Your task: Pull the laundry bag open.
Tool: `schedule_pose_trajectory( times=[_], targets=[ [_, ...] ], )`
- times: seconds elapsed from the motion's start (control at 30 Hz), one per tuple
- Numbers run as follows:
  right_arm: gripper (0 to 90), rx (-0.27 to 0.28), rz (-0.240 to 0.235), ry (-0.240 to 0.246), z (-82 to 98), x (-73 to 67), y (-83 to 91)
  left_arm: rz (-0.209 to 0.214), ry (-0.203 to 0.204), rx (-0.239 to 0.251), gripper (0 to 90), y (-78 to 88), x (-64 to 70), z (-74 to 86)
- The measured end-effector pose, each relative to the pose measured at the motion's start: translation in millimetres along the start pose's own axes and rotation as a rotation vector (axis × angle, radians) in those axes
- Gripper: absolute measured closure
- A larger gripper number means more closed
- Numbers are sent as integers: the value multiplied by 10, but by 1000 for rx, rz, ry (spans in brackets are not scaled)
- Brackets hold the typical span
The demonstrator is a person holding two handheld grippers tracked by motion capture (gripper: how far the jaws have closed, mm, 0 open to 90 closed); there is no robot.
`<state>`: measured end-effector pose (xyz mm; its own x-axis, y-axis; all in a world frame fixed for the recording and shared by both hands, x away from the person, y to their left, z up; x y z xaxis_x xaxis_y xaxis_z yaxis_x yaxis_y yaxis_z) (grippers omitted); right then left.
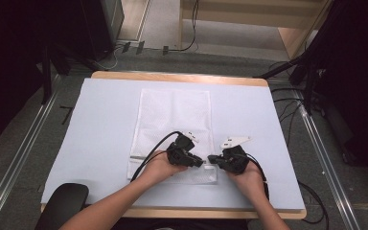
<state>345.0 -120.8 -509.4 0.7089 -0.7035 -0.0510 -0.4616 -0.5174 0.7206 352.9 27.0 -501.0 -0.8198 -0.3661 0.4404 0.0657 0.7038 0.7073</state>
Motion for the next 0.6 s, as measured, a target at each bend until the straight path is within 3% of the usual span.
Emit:
schedule_pose_trajectory(
  times=[0.17, 0.47, 0.6],
  targets=[
    [900, -4, 4, 0, -2, -5, 2, 15, 22, 3, 872, 6, -21, -1],
    [900, -1, 4, 1, -7, -12, 0, 32, 39, 11, 874, 4, -39, -13],
    [900, 2, 9, 28, -5, -21, -1, 49, 49, -4, 879, 16, -51, -18]
  ],
)
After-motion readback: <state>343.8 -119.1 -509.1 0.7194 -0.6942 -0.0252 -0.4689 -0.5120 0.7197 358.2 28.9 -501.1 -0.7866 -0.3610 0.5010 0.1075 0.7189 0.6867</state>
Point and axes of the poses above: each handheld gripper's, and its own axes: y roughly backward along the jaws, z roughly out of its underside, x roughly to its right, the point moved 5 cm from there along -y, roughly forward along the jaws, and after that the axes turned 9 degrees about z, right-handed, at the moved point
